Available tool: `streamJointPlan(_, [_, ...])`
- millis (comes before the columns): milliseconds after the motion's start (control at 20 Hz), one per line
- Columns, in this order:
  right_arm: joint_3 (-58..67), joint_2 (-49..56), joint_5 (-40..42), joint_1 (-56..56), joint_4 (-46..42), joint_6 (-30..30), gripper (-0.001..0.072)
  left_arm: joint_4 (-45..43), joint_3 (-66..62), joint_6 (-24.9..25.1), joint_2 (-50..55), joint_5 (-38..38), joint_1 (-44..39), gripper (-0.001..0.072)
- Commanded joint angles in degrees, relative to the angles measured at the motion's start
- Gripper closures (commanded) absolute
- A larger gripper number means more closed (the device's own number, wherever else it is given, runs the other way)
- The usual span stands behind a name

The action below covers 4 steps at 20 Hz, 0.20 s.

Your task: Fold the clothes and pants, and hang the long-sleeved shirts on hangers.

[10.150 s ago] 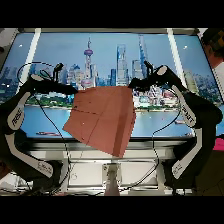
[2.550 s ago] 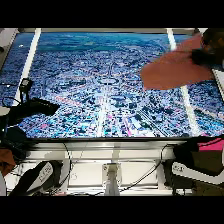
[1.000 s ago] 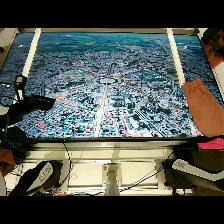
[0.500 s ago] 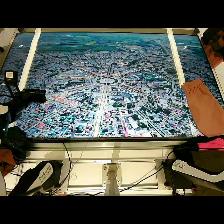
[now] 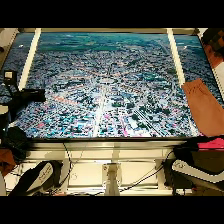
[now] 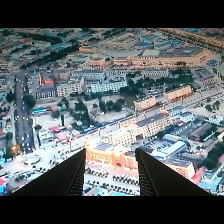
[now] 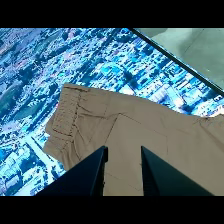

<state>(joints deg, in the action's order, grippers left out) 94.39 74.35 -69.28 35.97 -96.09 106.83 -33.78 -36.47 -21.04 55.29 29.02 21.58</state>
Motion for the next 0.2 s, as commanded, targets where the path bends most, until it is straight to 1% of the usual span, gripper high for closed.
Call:
streamJointPlan(0, [0.1,0.0,0.1,-0.1,0.1,0.0,0.0471,0.0,0.0,0.0,0.0,-0.1,0.0,0.0369])
streamJointPlan(150, [0.1,0.0,0.1,-0.1,0.1,0.0,0.0471,0.0,0.0,0.0,0.0,-0.1,0.0,0.0369])
